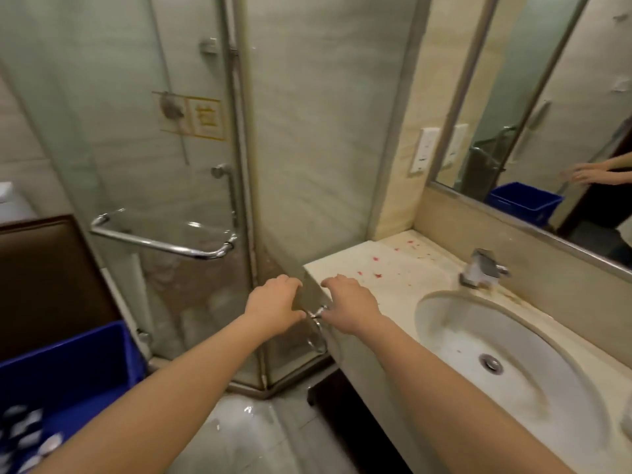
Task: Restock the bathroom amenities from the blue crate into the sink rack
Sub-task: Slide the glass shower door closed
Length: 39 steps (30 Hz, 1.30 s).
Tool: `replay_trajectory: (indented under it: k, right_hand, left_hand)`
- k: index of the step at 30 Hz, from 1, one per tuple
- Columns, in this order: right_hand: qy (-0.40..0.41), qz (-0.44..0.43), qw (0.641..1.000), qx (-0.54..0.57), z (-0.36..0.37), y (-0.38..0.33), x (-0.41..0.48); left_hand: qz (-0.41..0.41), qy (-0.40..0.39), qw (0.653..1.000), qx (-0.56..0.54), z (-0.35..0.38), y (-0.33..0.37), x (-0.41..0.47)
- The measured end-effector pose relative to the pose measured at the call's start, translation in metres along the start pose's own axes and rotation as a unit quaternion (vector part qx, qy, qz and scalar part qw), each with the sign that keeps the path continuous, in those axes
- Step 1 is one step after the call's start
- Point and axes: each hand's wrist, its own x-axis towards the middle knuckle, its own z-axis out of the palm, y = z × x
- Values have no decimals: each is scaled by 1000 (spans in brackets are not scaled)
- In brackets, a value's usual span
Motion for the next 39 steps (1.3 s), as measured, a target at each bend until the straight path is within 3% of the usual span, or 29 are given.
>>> replay_trajectory:
  k: [10,18,30,39]
  right_hand:
    - [-59,-140,988,-15,35,-134,37]
    - [-97,-264,959,-17,65,-235,68]
    - [-174,-443,879,-26,117,-369,146]
    - [-220,-532,817,-35,162,-422,179]
  left_hand:
    - [-153,18,988,-14,-14,-125,-79]
    - [-274,39,960,-42,-21,-205,-131]
    - [-473,68,877,-57,-25,-308,-165]
    - [-583,79,805,-77,-3,-344,-185]
